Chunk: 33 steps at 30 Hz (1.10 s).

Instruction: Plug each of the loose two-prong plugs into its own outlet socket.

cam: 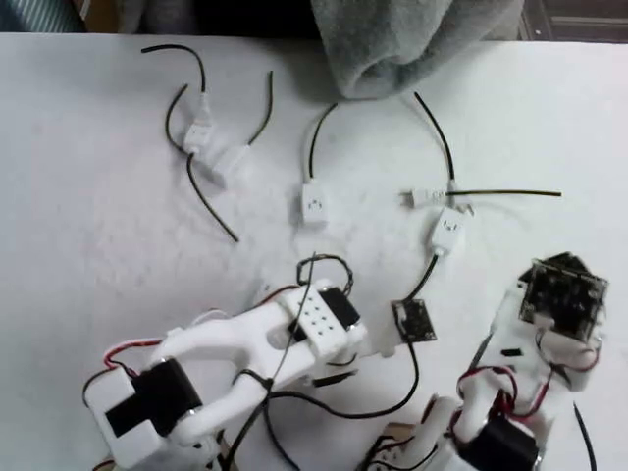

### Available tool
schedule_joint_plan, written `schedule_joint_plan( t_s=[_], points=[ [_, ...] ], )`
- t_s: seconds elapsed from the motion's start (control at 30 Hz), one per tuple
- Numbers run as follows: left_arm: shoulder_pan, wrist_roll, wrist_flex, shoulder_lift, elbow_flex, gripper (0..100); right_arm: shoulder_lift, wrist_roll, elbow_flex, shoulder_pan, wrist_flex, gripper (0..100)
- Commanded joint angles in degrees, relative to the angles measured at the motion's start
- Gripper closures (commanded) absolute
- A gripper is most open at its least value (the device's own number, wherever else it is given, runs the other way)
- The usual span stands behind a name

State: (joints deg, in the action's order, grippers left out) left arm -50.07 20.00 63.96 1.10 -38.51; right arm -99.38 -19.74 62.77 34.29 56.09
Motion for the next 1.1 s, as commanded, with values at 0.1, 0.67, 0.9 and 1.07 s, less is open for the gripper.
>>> schedule_joint_plan(
  t_s=[0.1, 0.67, 0.9, 1.07],
  points=[
    [10.6, 4.4, -3.3, -0.7, 2.3, 98, 0.4, -0.2, -7.9, 2.0, 0.1, 97.8],
    [50.6, 30.2, 11.3, -9.0, 25.1, 98, 0.4, 7.2, 24.8, -4.7, -11.6, 97.8],
    [66.0, 41.7, 19.4, -17.3, 25.1, 98, 0.4, 3.3, 30.1, -15.2, -13.4, 97.8],
    [78.6, 50.3, 18.0, -17.2, 20.9, 98, 0.4, 1.9, 30.7, -16.2, -13.4, 97.8]
  ],
)
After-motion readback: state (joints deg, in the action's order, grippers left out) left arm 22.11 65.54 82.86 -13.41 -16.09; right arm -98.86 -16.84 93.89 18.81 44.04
